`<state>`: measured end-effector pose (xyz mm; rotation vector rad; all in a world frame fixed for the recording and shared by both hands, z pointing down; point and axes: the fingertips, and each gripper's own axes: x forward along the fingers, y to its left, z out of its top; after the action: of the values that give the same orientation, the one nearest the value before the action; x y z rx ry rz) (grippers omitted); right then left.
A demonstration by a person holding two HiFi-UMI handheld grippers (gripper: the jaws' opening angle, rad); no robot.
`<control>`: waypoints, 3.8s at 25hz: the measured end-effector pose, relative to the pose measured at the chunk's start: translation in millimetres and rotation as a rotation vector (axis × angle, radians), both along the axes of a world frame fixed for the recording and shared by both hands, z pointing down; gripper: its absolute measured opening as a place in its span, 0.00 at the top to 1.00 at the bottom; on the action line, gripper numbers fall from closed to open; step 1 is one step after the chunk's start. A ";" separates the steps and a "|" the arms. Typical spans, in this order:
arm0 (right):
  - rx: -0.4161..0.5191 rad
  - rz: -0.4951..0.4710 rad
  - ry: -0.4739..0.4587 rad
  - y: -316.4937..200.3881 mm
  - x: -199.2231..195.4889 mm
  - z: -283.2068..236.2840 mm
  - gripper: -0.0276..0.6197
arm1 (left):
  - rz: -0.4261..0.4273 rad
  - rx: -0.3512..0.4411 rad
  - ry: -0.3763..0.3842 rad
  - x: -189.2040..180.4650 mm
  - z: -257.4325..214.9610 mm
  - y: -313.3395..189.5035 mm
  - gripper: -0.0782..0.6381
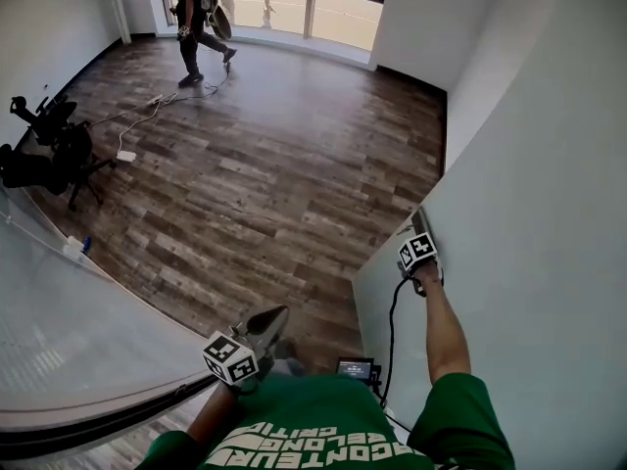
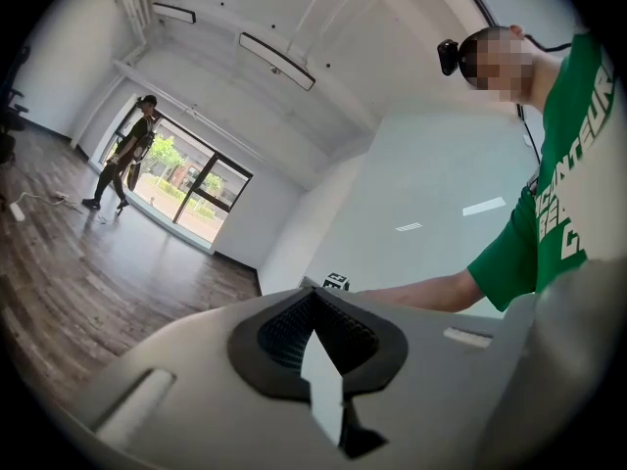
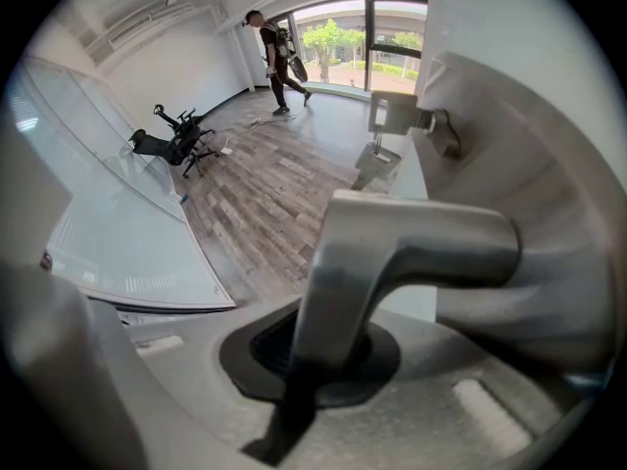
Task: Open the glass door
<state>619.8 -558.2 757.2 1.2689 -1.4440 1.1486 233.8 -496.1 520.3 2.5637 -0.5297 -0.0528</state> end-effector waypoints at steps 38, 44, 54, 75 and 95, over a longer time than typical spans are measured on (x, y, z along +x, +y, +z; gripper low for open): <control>0.014 0.337 0.057 52.8 245.1 6.2 0.97 | 0.134 -0.011 -0.042 159.3 -0.1 -40.0 0.87; 0.007 0.374 0.052 64.7 266.6 8.1 0.97 | 0.136 -0.012 -0.046 168.2 1.9 -44.0 0.87; 0.007 0.415 0.051 79.1 297.2 13.2 0.97 | 0.135 -0.015 -0.053 180.0 7.5 -44.1 0.87; -0.052 0.388 0.215 91.7 318.6 -7.3 0.91 | 0.076 -0.002 -0.045 158.1 -0.5 -54.8 0.87; 0.786 0.058 0.630 39.5 146.1 -236.2 0.97 | 0.030 0.006 0.014 89.7 -14.5 -49.1 0.87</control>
<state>765.9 -518.7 521.0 1.9821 -1.3876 0.1134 323.6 -545.2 505.8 2.5751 -0.4857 -0.0624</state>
